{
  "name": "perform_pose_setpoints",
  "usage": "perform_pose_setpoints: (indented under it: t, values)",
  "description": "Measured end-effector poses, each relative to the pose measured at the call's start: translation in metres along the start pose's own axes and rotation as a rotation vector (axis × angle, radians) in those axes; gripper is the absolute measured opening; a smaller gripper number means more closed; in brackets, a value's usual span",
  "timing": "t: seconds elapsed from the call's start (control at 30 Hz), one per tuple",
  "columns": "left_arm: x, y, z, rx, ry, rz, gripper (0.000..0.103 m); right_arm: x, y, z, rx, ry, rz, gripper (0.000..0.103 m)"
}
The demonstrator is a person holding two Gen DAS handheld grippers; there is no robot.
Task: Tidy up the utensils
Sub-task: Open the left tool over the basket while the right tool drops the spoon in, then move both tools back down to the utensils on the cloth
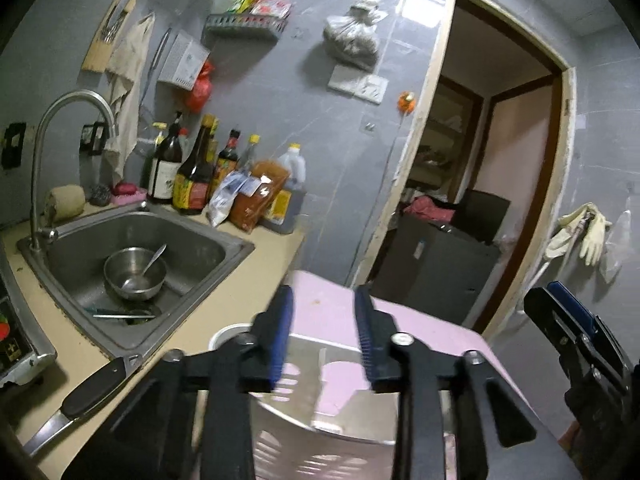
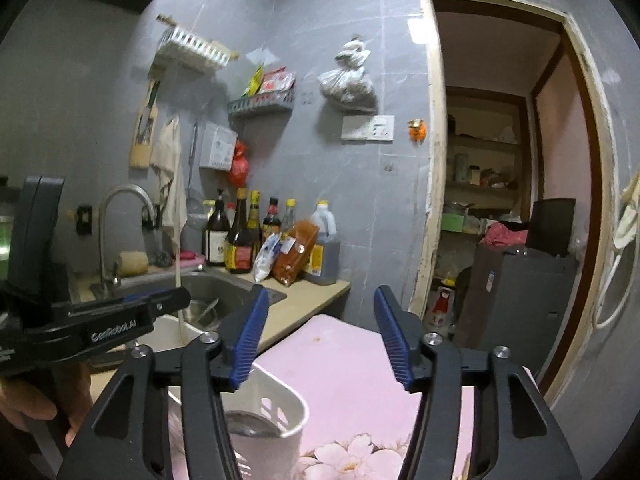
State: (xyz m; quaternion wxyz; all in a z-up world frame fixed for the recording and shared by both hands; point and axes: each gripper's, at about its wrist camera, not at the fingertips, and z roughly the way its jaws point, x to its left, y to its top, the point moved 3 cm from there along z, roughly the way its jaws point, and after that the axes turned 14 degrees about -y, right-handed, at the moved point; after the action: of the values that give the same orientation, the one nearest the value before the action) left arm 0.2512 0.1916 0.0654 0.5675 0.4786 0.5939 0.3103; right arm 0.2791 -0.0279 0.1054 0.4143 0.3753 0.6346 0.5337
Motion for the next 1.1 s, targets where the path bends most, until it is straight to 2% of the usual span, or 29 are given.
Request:
perform_pose_setpoints:
  t: [0.07, 0.17, 0.23, 0.33, 0.4, 0.47, 0.63, 0.8, 1.1]
  values:
    - [-0.011, 0.003, -0.004, -0.007, -0.028, 0.0, 0.036, -0.013, 0.005, -0.009, -0.016, -0.022, 0.017, 0.067]
    - [-0.032, 0.006, -0.009, -0.025, -0.065, 0.023, 0.051, -0.036, 0.013, -0.024, -0.042, -0.061, 0.047, 0.077]
    - [-0.049, 0.006, -0.012, -0.031, -0.091, 0.05, 0.059, -0.055, 0.017, -0.037, -0.065, -0.097, 0.071, 0.088]
    - [-0.071, 0.006, -0.012, -0.026, -0.124, 0.085, 0.075, -0.078, 0.019, -0.055, -0.095, -0.146, 0.091, 0.102]
    - [-0.086, 0.003, -0.013, -0.024, -0.152, 0.104, 0.087, -0.094, 0.018, -0.068, -0.109, -0.182, 0.091, 0.103]
    - [-0.1, -0.002, -0.012, -0.016, -0.178, 0.122, 0.091, -0.106, 0.016, -0.078, -0.111, -0.217, 0.077, 0.103]
    - [-0.125, -0.02, -0.005, 0.045, -0.228, 0.163, 0.094, -0.13, 0.001, -0.094, -0.082, -0.28, 0.041, 0.103]
    - [-0.139, -0.048, 0.008, 0.148, -0.253, 0.184, 0.094, -0.148, -0.022, -0.099, -0.011, -0.322, 0.014, 0.103]
    - [-0.154, -0.097, 0.019, 0.282, -0.251, 0.25, 0.094, -0.164, -0.066, -0.094, 0.154, -0.327, -0.009, 0.103]
